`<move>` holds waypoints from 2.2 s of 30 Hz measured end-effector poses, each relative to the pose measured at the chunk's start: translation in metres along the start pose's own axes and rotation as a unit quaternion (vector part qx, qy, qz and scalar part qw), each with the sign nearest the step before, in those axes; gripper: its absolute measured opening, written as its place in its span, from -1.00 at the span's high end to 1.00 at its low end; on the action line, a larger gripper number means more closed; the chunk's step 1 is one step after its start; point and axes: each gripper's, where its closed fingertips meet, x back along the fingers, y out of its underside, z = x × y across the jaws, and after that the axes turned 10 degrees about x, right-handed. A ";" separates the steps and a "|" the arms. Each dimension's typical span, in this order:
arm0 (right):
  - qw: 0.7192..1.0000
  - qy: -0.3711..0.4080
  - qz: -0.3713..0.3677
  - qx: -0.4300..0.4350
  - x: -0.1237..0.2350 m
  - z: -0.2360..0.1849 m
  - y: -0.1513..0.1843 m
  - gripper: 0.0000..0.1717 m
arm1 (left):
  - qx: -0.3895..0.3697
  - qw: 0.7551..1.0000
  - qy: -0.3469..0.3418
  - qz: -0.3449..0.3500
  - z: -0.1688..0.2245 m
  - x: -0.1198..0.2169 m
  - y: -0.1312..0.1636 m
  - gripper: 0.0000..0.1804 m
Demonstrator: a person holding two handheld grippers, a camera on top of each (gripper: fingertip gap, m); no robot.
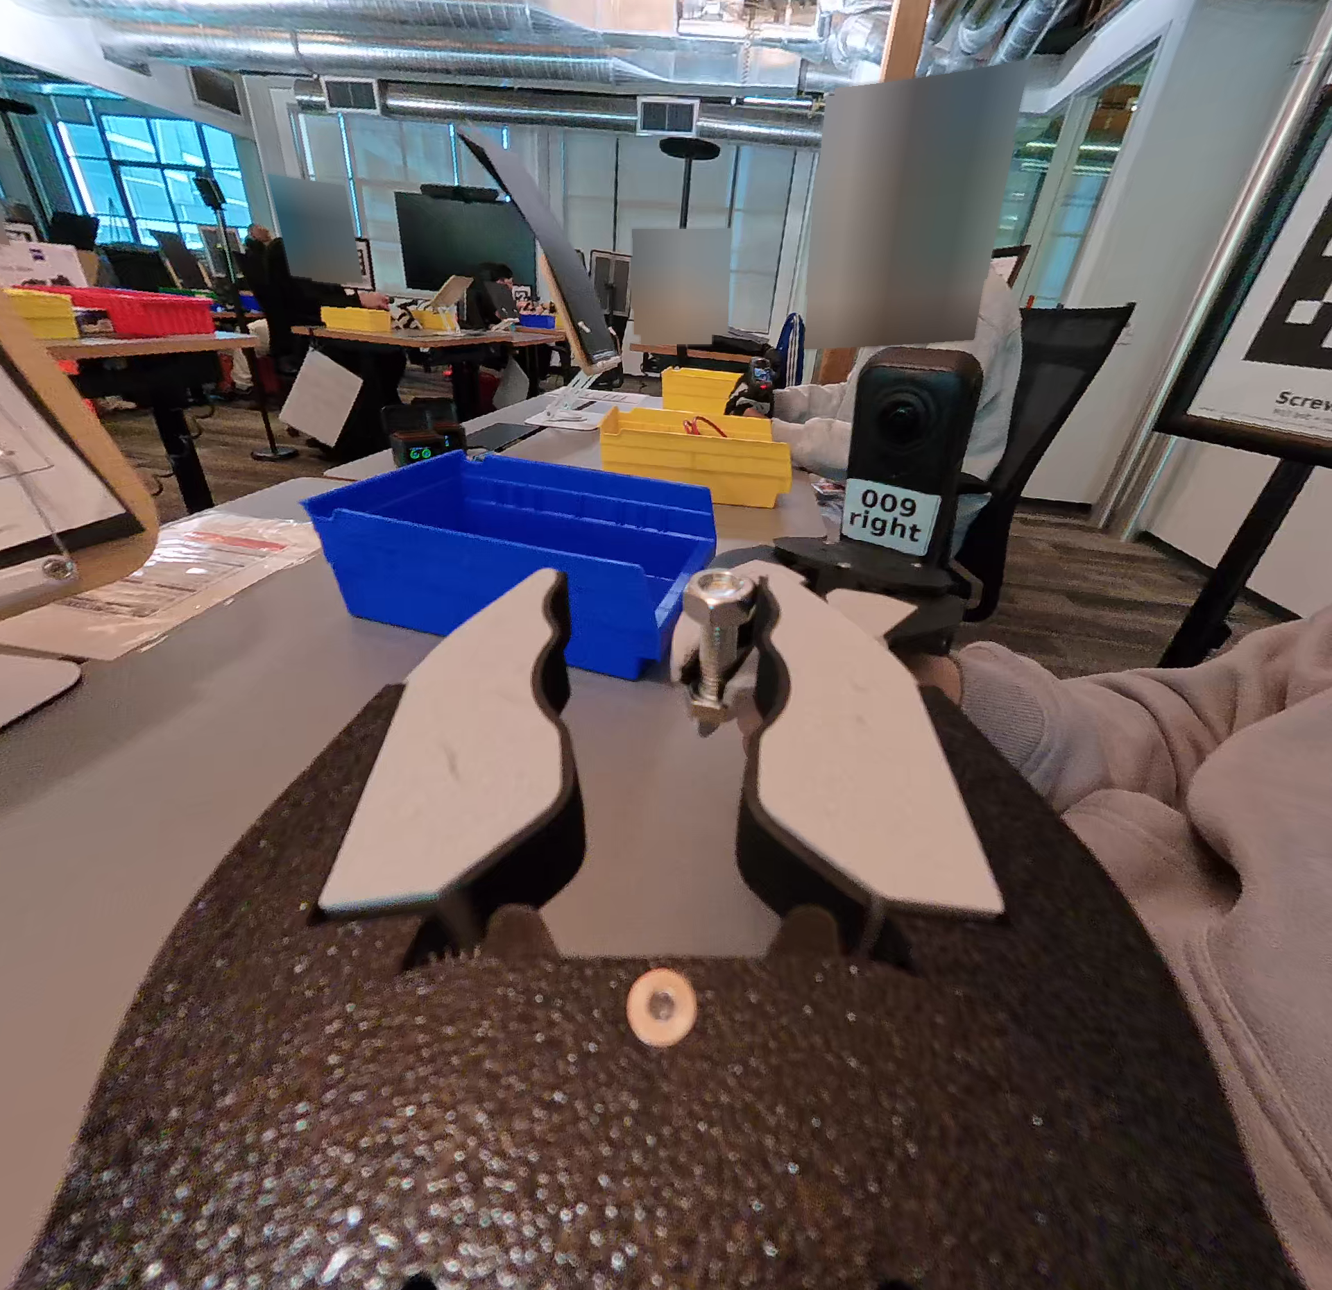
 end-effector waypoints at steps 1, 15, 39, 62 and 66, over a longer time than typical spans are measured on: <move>1.000 0.003 -0.001 0.000 0.000 0.001 0.001 0.90 | -0.001 1.000 -0.004 -0.003 -0.002 0.003 0.000 0.44; 1.000 -0.006 -0.002 -0.001 -0.002 -0.002 0.002 0.89 | -0.006 1.000 -0.002 -0.004 0.006 -0.002 -0.002 0.47; 1.000 -0.005 -0.015 0.011 -0.002 -0.003 0.005 0.90 | -0.011 0.999 -0.038 -0.016 -0.008 0.006 -0.001 0.40; 0.999 -0.003 0.023 -0.030 0.003 0.003 -0.006 0.90 | -0.019 0.995 -0.096 -0.002 -0.023 0.026 -0.014 0.44; 0.999 -0.009 0.017 -0.030 0.000 -0.001 -0.002 0.90 | -0.014 0.999 -0.036 -0.001 0.001 0.012 -0.013 0.38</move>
